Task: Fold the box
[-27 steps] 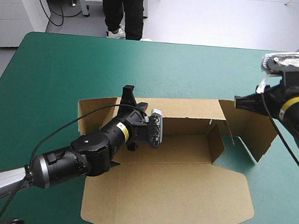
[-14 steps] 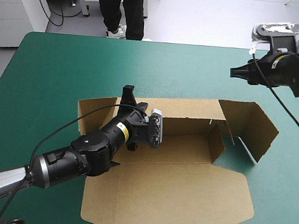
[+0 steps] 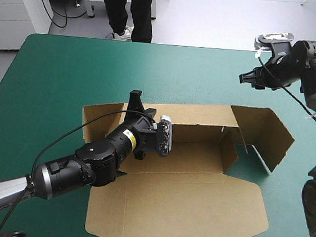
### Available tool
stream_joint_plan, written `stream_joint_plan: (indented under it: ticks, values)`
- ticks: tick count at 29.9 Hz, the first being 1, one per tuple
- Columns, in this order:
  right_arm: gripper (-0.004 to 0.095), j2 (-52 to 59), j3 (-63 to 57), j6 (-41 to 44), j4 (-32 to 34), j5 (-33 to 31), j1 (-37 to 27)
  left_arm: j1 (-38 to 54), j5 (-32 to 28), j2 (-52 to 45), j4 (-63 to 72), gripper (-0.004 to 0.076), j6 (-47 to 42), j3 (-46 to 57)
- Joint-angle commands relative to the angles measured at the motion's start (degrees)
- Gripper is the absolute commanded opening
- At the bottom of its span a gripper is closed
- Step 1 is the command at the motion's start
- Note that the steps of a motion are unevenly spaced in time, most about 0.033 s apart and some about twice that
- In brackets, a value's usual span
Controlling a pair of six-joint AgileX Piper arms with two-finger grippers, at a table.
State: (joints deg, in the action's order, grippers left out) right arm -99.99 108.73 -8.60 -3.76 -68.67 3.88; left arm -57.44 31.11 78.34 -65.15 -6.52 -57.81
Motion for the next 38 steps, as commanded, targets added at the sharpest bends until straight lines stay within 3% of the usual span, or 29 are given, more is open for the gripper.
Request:
stream_joint_plan:
  ticks: [1,3,12,16,31,38]
  values:
    - [0.0437,0.82,1.98,-2.72,-2.08,-0.47,-0.60,-0.48,-1.37,-1.68,-0.70,-0.0008,-0.94,-1.31]
    - [0.0437,-0.11,1.98,-2.71,-2.39,-3.09,-0.60,-0.48,-1.37,-1.68,-0.70,-0.0008,-0.94,-1.31]
    - [0.0406,0.96,0.01,-2.71,-4.56,-3.09,-0.49,-0.48,-1.37,-1.68,-0.70,-0.0008,-1.15,-1.31]
    - [0.0398,2.97,-4.40,-2.71,-2.08,-3.09,-0.49,-0.48,-1.37,-1.68,-0.70,-0.0008,-1.15,-1.31]
    - [0.0396,14.92,-21.01,-5.40,-2.37,-3.09,-0.49,-0.48,-1.27,-1.59,-0.70,-0.0008,-1.15,-1.31]
    - [0.0394,20.96,-28.04,-12.67,-9.45,-3.09,-0.49,-0.48,-1.38,-1.46,2.50,-0.0008,-0.89,-1.31]
